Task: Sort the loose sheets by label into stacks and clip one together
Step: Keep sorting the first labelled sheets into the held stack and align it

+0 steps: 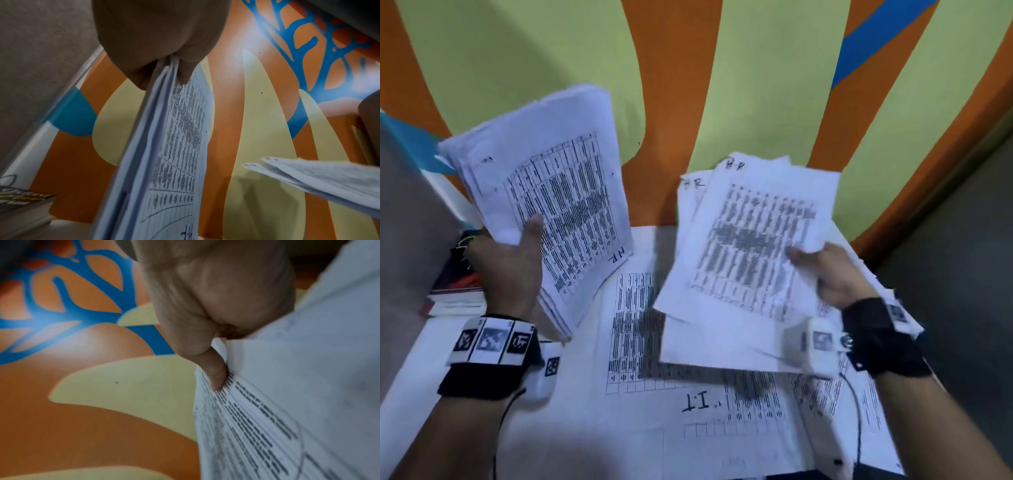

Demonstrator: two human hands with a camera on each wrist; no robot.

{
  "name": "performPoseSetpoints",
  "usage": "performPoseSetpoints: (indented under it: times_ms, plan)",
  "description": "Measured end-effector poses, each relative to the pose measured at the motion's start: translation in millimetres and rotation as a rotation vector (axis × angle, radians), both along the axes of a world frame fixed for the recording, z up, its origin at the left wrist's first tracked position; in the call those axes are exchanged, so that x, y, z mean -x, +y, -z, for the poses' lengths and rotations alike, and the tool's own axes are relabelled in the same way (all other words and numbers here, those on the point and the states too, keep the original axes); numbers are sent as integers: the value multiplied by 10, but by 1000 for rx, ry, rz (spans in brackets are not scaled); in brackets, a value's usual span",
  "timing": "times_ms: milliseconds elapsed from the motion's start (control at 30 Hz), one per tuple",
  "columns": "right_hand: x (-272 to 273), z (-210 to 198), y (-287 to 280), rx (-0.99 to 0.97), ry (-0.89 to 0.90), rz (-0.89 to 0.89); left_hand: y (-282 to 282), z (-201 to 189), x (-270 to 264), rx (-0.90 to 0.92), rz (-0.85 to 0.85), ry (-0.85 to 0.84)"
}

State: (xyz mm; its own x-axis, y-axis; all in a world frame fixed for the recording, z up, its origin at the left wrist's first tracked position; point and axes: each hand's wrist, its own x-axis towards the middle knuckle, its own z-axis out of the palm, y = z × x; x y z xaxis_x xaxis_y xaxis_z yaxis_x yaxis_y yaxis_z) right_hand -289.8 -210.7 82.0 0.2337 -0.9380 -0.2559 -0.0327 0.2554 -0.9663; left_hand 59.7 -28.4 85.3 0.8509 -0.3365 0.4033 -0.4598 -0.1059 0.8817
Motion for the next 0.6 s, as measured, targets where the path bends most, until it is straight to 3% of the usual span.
performPoseSetpoints:
  times_ms: [67,200,300,433,500,600]
  plan:
    - [-250,235,183,-72,61,-69,36,3,-43,-41,-42,6]
    - [-681,838,328,-163,350,-194,90,16,-132,-36,-56,1]
    - [-1008,1138,375,-87,609,-164,113,16,-181,14,-59,16]
    - [-1399,1161,544,25,1053,-230,106,80,-249,28,-73,28]
    - [-1494,1146,615,82,1125,-274,93,120,-281,16,-96,11]
    - [-1540,1175,623,73,1061,-304,58,164,-282,31,-86,15]
